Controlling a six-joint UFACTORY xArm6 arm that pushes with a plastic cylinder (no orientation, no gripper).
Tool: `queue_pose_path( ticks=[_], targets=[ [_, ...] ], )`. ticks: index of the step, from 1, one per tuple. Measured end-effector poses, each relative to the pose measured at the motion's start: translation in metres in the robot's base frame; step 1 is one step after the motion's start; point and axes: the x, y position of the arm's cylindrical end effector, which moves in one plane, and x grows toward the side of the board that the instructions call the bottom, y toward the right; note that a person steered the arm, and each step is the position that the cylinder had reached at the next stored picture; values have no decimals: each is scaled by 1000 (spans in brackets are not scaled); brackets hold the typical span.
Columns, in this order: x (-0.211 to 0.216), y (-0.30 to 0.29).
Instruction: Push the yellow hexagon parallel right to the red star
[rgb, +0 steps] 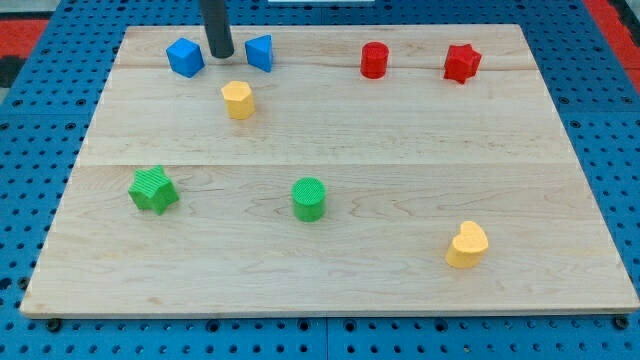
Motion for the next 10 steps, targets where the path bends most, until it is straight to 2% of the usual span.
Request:
queue_pose_path(
  ticks=[1, 3, 4, 5, 6, 8, 9, 10],
  targets=[
    [-6, 19],
    [7, 47],
    [7, 39],
    [12, -24],
    [51, -15],
    [96, 46],
    [148, 26],
    [120, 2]
  ],
)
